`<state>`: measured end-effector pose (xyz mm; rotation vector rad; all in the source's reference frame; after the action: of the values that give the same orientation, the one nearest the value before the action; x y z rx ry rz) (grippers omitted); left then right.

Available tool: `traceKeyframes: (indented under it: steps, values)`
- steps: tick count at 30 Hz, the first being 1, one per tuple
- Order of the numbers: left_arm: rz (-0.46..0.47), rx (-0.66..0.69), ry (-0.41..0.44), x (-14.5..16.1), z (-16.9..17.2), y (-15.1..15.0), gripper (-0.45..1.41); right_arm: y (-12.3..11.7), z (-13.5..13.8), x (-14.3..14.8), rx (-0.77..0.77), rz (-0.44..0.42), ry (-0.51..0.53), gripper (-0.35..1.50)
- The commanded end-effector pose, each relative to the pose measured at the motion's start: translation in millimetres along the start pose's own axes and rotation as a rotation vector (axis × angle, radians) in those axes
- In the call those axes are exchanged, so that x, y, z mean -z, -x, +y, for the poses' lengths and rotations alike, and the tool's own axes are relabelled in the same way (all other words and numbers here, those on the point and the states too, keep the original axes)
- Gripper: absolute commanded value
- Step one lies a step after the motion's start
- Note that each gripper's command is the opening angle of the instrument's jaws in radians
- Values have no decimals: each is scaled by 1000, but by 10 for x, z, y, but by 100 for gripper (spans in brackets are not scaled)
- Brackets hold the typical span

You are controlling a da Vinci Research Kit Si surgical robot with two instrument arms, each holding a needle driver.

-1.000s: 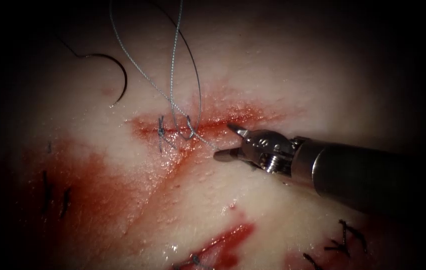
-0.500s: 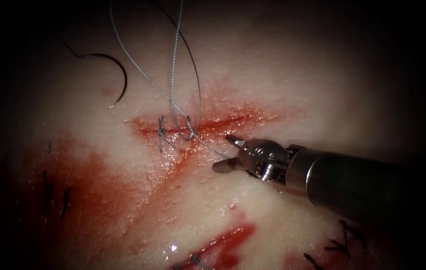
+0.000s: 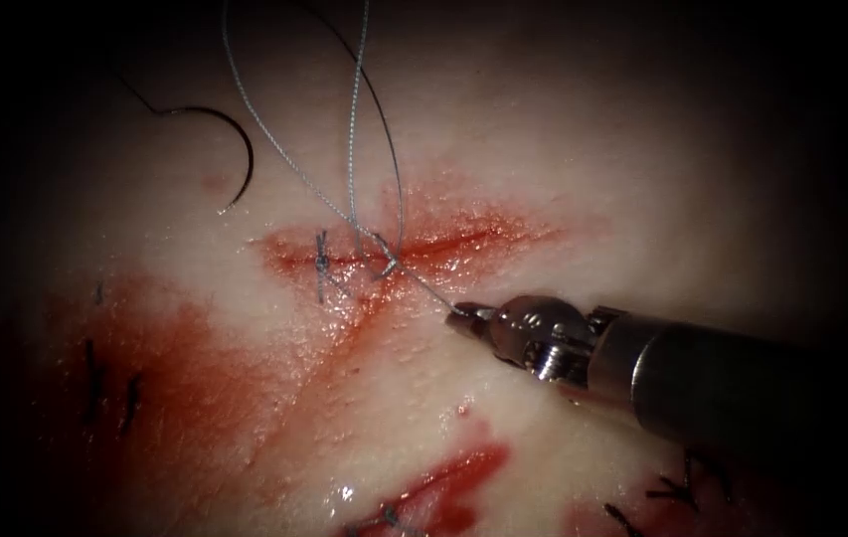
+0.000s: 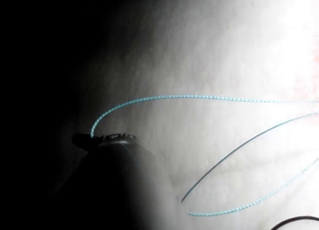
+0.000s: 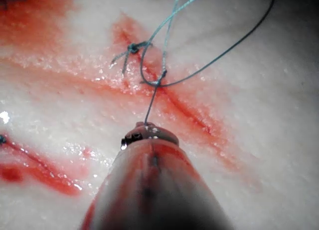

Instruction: Wound Closure

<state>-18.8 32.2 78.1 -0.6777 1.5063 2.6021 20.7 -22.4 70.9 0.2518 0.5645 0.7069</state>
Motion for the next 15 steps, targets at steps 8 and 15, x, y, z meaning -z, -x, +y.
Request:
traceKeyframes:
  steps: [8,15]
  values:
    - [32,-9,-45,-22,-13,-6,-45,-30,-20,-2,60,127,20,-35]
    - [13,-22,-195,-33,-23,-13,-45,-27,-40,-25,66,141,42,-35]
